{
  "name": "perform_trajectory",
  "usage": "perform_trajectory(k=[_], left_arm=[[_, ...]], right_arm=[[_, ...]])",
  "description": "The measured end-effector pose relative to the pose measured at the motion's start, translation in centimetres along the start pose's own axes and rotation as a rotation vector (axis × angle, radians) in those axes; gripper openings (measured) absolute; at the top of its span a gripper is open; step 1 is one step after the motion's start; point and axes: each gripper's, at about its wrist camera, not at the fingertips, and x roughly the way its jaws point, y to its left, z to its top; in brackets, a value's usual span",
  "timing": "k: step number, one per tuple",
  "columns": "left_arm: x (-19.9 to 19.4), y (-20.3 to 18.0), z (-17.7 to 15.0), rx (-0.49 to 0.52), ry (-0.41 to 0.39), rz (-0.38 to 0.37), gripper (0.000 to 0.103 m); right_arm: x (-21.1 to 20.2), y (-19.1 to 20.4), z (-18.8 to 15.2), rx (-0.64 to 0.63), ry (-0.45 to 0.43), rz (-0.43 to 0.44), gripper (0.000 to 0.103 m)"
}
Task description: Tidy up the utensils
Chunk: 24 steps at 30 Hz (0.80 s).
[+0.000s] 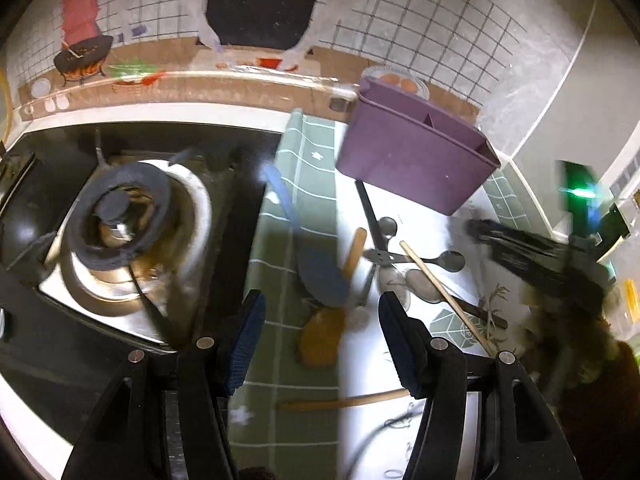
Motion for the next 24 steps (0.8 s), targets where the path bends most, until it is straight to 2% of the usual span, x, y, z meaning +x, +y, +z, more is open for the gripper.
perform_trajectory(k=[3, 5, 6, 8, 10, 14, 19, 20, 21, 22, 24], left_arm=[[1.0, -1.1, -0.9, 0.002, 0.005, 0.013, 0.059], [1.8, -2.3, -1.8, 0.043, 0.0, 0.031, 0.057], [2.0, -2.7, -2.2, 0.067, -0.009, 0.041, 0.048], [2.5, -3.4, -2.9, 0.099, -0.02, 0.057, 0.038], [3.2, -3.6, -3.0, 0.096, -0.013, 0.06, 0.038], [4.6, -3.8, -2.6, 0.081, 0.017, 0.063, 0.038], [6.5, -4.7, -2.7, 0.118, 0.044, 0.147, 0.038], [6.5, -4.8, -2.7, 0.121, 0.034, 0.16, 0.036], [6.6, -4.9, -2.6, 0.121, 0.032, 0.167, 0.027], [6.5, -4.9, -2.6, 0.112, 0.034, 0.161, 0.023], [5.7, -4.9, -2.4, 0.106, 0.022, 0.158, 0.023]], right_arm=[[-3.4, -1.4, -0.7, -0.009, -0.02, 0.046, 0.03], [-5.5, -2.2, -1.3, -0.007, -0.04, 0.064, 0.03], [-6.5, -2.1, -1.4, -0.009, -0.05, 0.066, 0.03], [-8.0, -2.6, -2.1, -0.007, -0.069, 0.072, 0.03], [-9.1, -3.0, -3.4, -0.001, -0.079, 0.086, 0.03], [-9.7, -2.9, -4.7, 0.007, -0.087, 0.104, 0.03], [-9.7, -3.0, -5.6, 0.023, -0.073, 0.1, 0.03], [-9.8, -3.0, -5.8, 0.021, -0.073, 0.098, 0.03], [-10.0, -2.9, -5.9, 0.016, -0.075, 0.094, 0.03], [-10.3, -2.8, -6.1, 0.009, -0.079, 0.093, 0.03], [-10.8, -2.7, -6.2, 0.001, -0.091, 0.093, 0.03]])
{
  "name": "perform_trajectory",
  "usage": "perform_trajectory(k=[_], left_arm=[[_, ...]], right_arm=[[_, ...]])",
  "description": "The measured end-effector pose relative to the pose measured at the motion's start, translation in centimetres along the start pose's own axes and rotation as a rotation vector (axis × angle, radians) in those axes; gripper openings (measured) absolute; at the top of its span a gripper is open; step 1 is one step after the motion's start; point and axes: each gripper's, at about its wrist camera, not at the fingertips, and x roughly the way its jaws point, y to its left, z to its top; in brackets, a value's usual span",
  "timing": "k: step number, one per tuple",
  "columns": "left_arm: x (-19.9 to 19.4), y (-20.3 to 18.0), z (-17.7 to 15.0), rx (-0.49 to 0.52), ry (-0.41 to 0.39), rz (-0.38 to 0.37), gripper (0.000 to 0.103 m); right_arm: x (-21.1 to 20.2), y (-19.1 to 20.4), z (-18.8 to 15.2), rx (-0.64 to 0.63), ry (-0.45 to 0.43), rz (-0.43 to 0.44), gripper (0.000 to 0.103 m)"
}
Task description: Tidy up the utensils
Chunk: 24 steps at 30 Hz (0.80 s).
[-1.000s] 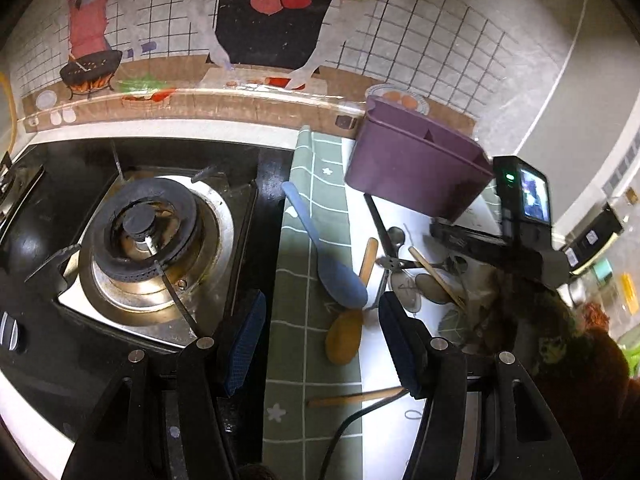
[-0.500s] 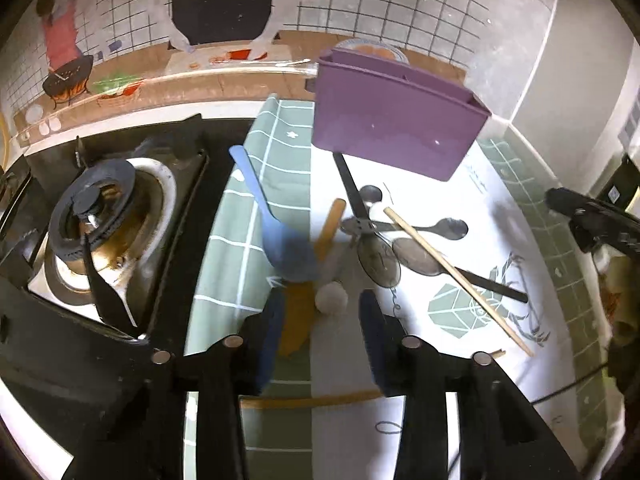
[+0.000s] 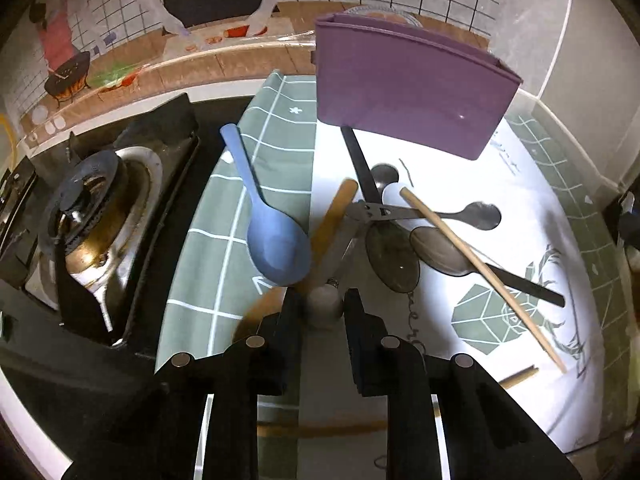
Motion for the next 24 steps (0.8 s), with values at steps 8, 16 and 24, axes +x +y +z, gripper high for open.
perform_trajectory(k=[8, 16, 24], left_arm=[[-6.9, 1.6, 1.2, -0.014, -0.14, -0.049, 0.023], [-11.1, 2.5, 2.0, -0.034, -0.219, -0.086, 0.023], [-13.1, 3.3, 1.4, -0.048, -0.231, -0.107, 0.023]], right_arm=[[-1.6, -0.2, 0.9, 0.024, -0.042, 0.019, 0.01], [0.0, -1.2, -0.1, 0.02, 0.043, 0.097, 0.028], [4.1, -2.9, -2.6, 0.088, 0.18, 0.033, 0.028]])
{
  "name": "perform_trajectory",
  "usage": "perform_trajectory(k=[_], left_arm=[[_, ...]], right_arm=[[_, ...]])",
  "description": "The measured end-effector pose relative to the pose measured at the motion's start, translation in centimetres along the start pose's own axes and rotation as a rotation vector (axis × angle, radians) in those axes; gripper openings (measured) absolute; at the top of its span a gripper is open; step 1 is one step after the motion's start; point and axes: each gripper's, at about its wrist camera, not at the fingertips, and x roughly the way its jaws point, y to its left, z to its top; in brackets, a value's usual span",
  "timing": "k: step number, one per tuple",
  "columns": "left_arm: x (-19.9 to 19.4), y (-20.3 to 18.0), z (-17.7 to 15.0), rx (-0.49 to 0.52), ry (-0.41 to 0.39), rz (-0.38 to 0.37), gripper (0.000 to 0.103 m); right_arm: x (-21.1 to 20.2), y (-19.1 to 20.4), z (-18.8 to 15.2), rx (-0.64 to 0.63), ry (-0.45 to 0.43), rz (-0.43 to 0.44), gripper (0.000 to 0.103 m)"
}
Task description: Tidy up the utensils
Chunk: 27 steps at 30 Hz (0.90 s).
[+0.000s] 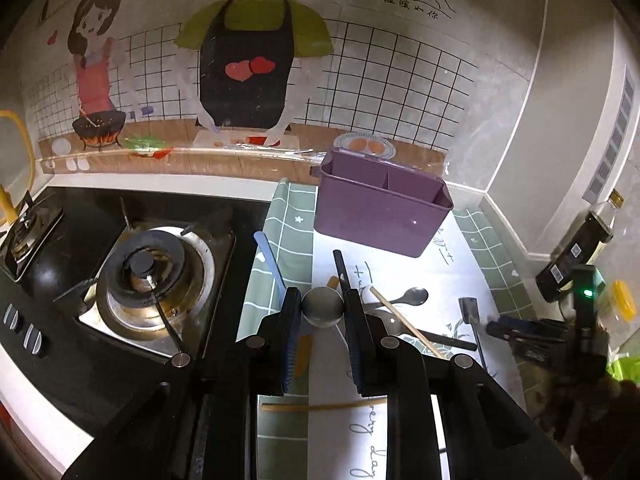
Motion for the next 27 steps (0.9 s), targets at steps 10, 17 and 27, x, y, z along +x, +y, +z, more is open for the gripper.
perform_trajectory(k=[10, 17, 27], left_arm=[[-0.4, 0.9, -0.7, -0.021, 0.028, 0.0, 0.023], [-0.9, 0.4, -1.2, 0.006, 0.037, -0.001, 0.023], [-0.3, -1.1, -0.5, 0.032, 0.041, -0.051, 0.023]], right_arm=[[4.6, 1.6, 2.1, 0.01, 0.039, -0.151, 0.033], [4.2, 3.0, 2.5, -0.002, 0.014, -0.121, 0.03], [-2.7, 5.4, 2.6, -0.069, -0.202, -0.026, 0.03]])
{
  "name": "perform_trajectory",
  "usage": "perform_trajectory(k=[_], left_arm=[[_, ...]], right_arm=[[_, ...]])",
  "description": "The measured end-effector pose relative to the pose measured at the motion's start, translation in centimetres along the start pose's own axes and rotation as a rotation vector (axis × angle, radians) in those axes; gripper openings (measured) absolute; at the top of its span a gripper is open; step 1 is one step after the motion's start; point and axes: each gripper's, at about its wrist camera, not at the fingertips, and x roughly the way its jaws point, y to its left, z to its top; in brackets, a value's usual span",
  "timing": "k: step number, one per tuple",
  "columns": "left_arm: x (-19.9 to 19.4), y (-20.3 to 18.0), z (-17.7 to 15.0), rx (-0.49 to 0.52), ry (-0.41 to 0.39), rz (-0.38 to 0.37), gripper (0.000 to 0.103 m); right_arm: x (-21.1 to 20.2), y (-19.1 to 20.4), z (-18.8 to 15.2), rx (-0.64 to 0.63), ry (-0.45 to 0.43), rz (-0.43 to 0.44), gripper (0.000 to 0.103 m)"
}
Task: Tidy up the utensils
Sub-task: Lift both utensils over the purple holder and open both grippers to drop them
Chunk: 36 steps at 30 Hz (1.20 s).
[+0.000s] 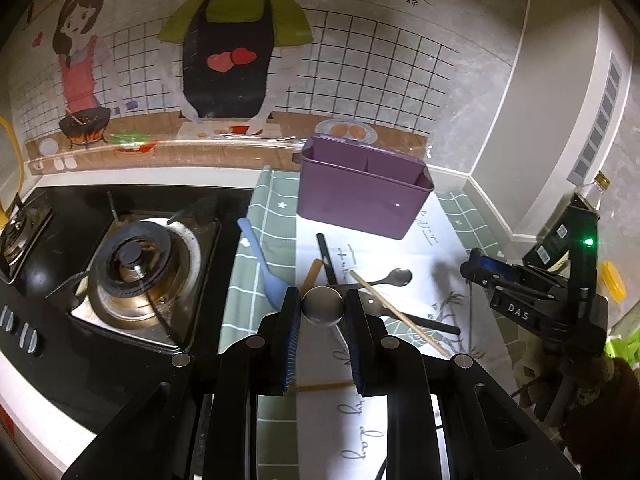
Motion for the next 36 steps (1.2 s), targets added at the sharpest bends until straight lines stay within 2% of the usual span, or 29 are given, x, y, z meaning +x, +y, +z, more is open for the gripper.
perform_trajectory(k=[4, 7, 11, 14, 17, 19, 22, 27, 33, 34, 36], left_arm=[[0.2, -0.3, 1.1, 0.006, -0.018, -0.022, 0.023], [-0.5, -0.4, 4.2, 0.005, -0.066, -0.079, 0.023], [-2.3, -0.9, 11.3, 0.029, -0.16, -0.153, 0.023], [-2.5, -1.5, 16.5, 0.064, -0.237, -0.134, 0.023], [0.1, -2.1, 20.3, 0.105, -0.259, -0.094, 0.023], [2.7, -2.0, 21.9, 0.115, -0.231, -0.082, 0.023], [7.3, -1.7, 23.3, 0.132, -0.168, -0.068, 0.023], [12.4, -2.1, 22.7, 0.162, -0.082, -0.052, 0.023], [17.0, -2.7, 20.6, 0.171, 0.019, -0.052, 0.023], [17.8, -2.6, 20.4, 0.169, 0.035, -0.062, 0.023], [19.1, -2.5, 19.9, 0.16, 0.072, -0.131, 0.024]], right_arm=[[-1.6, 0.3, 0.7, 0.012, -0.056, 0.022, 0.03], [-3.5, 0.7, 2.4, 0.026, -0.131, 0.037, 0.03], [-6.7, 1.4, 8.0, 0.005, -0.243, 0.07, 0.03], [-9.4, 2.2, 13.4, -0.038, -0.343, 0.067, 0.03], [-9.6, 2.4, 17.7, -0.054, -0.421, 0.035, 0.03], [-7.7, 2.2, 19.5, -0.053, -0.415, 0.014, 0.03], [-4.1, 1.6, 20.6, -0.04, -0.394, -0.005, 0.03], [1.1, 0.0, 20.3, 0.022, -0.371, -0.006, 0.03], [7.1, -1.2, 18.1, 0.056, -0.244, 0.003, 0.03], [7.9, -1.4, 17.7, 0.057, -0.213, 0.007, 0.03], [9.3, -1.6, 17.1, 0.07, -0.146, 0.047, 0.03]])
